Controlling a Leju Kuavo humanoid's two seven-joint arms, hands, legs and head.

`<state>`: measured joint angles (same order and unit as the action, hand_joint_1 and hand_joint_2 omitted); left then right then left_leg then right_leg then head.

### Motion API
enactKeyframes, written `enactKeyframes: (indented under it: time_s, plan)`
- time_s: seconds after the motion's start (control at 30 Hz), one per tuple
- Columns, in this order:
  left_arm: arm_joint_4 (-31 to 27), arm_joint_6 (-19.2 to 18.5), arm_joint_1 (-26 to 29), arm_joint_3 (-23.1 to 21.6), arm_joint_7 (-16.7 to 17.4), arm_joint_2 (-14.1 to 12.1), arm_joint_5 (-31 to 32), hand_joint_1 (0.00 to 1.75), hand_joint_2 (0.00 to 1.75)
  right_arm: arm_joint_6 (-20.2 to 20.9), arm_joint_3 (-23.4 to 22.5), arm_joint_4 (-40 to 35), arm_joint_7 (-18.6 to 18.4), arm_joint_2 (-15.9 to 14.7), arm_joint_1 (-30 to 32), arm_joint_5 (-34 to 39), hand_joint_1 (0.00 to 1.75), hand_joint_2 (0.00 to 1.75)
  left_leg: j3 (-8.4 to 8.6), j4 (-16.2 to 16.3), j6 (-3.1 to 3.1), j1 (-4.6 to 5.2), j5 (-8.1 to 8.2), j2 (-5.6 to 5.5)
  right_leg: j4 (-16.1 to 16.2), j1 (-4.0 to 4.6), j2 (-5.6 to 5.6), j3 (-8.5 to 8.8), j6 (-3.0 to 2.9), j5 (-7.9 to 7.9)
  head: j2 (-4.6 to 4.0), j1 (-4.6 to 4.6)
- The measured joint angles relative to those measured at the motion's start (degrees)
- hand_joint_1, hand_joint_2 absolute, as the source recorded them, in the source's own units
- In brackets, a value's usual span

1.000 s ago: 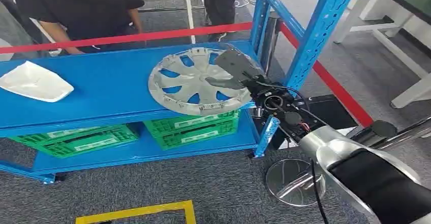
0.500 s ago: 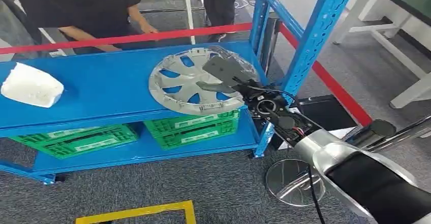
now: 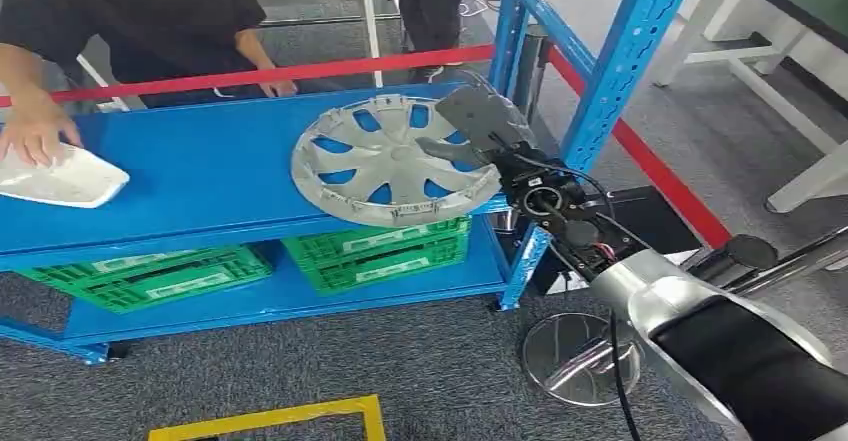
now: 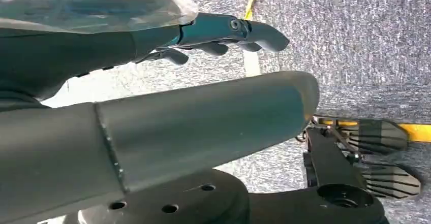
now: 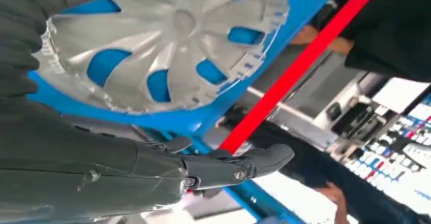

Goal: Take the parts from the cabinet and place them on the table.

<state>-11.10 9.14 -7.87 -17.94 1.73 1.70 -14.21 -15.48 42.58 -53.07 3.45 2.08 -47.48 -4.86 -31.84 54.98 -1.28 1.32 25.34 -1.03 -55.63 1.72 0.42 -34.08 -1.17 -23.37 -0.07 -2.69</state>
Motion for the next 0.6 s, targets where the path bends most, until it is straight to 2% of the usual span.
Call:
enactKeyframes:
  time_s: [0.07,0.2,0.3,0.43,0.6]
  plan:
    - [0.0,0.0,0.1,0.0,0.0,-0.1,-0.3,0.0,0.0,-1.4,0.2,0.0,-2.3,0.0,0.0,-2.8,0.0,1.75,0.0,0.0,0.0,0.0,0.0,-0.01,0.0,0.0,-0.02,0.01,0.0,0.0,-0.02,0.0]
    - [0.0,0.2,0.4,0.0,-0.3,-0.2,-0.7,0.0,0.0,-1.9,1.0,0.3,-10.5,0.1,0.0,-11.4,0.0,1.75,-0.01,0.0,0.0,0.0,0.0,-0.02,0.0,0.0,-0.02,0.01,0.0,0.0,-0.02,0.0]
    - [0.0,0.2,0.4,-0.1,-0.2,-0.3,-0.3,0.0,0.0,2.0,2.2,1.2,-16.5,0.2,-0.9,-17.6,0.0,1.75,-0.02,0.0,0.0,0.0,0.0,-0.02,0.0,0.0,-0.02,0.0,0.0,0.0,0.0,0.0]
    - [0.0,0.1,0.3,-0.4,0.4,-0.3,-0.1,0.0,0.0,6.2,3.9,3.7,-19.3,0.9,-3.3,-22.5,0.0,1.75,-0.03,0.0,0.0,0.0,0.0,-0.03,0.0,0.0,-0.03,0.01,0.0,0.0,0.0,0.0]
    - [0.0,0.0,0.0,-0.5,0.5,-0.5,-0.1,0.0,0.0,10.6,6.2,8.9,-19.5,3.5,-6.3,-25.7,0.0,1.75,-0.01,0.0,0.0,-0.01,0.0,-0.04,0.0,0.01,-0.04,0.0,-0.01,-0.01,0.0,0.0]
